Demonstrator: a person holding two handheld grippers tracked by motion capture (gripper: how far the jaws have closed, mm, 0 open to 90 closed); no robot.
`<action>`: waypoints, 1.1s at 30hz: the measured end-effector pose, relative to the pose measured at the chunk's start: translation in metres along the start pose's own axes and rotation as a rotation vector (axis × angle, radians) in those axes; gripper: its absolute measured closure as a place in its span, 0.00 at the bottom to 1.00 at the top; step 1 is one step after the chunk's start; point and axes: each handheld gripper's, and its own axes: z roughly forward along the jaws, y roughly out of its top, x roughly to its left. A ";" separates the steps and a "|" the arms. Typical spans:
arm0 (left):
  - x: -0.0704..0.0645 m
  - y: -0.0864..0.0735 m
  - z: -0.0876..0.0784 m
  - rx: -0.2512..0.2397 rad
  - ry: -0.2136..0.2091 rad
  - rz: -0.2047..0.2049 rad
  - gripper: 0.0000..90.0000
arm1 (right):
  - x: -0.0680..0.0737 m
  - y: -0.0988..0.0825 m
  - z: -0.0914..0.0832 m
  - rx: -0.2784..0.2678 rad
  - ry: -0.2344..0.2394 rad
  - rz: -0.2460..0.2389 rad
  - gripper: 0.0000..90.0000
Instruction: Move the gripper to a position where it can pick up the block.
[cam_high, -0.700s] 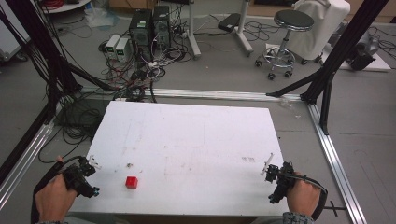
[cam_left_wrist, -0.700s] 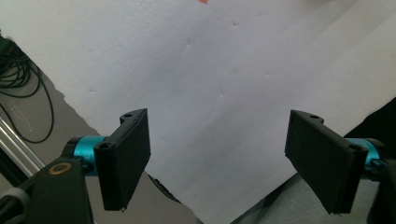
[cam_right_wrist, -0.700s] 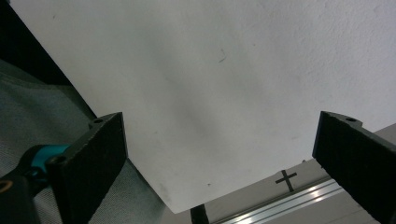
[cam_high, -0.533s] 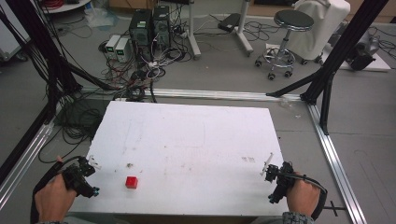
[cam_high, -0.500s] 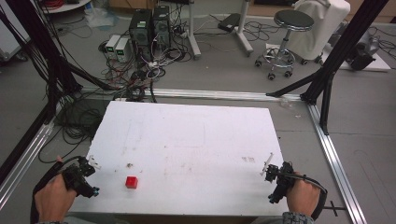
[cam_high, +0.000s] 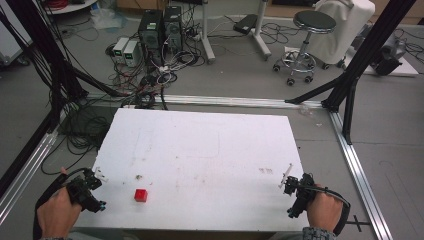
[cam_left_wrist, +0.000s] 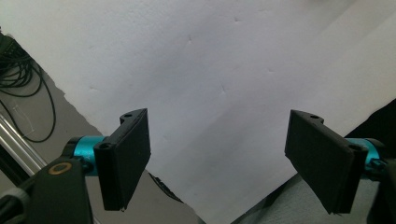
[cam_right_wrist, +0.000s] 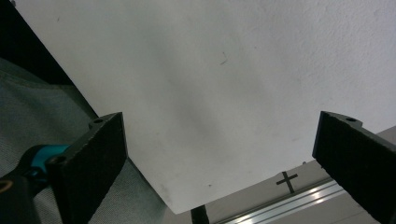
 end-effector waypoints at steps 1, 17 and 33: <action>0.000 0.000 0.000 -0.004 0.001 0.003 0.25 | 0.000 0.000 -0.001 0.002 -0.001 -0.003 0.03; 0.002 -0.008 -0.004 -0.028 -0.016 0.017 0.25 | -0.001 0.002 -0.002 -0.006 0.001 -0.003 0.03; 0.004 -0.004 -0.004 -0.038 -0.041 0.127 0.25 | -0.002 0.000 -0.002 -0.016 0.002 -0.004 0.03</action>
